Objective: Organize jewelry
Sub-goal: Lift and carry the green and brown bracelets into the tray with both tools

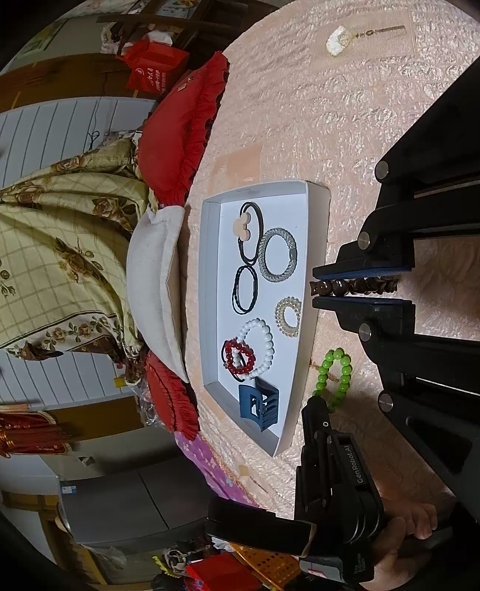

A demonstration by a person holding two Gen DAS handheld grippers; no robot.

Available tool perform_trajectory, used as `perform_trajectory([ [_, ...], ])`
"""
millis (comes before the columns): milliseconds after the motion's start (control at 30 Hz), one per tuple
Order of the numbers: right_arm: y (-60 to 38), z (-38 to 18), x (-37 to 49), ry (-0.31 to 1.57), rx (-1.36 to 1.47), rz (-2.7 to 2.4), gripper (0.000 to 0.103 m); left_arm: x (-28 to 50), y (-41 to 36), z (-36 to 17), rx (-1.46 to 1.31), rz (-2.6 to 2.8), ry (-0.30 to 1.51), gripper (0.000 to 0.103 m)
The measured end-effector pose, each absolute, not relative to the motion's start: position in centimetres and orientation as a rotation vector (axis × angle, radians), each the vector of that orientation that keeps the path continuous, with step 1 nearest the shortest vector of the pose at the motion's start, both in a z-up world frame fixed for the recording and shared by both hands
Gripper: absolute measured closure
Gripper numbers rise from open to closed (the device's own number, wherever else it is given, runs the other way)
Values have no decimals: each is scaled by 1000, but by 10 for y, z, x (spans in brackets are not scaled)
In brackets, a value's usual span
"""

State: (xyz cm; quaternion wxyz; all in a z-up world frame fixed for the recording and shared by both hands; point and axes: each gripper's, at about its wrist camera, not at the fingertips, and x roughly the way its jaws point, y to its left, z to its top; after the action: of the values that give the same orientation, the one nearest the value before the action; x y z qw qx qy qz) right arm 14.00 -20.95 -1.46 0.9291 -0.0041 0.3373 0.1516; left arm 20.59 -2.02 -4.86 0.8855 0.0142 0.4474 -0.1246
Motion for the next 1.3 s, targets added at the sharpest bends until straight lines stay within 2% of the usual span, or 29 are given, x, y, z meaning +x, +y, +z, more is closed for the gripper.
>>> perform_trajectory([
  [233,-214,-4,143,662,17,310,95,206,-14,-36,-4,-269,906,95],
  [600,-217,27,159,570,78,321,95,208,-7,16,-92,-332,808,95],
  [900,-206,45,188,540,97,325,95,241,-8,49,-165,-337,760,95],
  [1000,-201,37,204,574,101,307,95,261,-10,41,-158,-314,759,95],
  [1300,-176,14,239,640,169,382,95,318,34,-28,-247,-148,913,96],
])
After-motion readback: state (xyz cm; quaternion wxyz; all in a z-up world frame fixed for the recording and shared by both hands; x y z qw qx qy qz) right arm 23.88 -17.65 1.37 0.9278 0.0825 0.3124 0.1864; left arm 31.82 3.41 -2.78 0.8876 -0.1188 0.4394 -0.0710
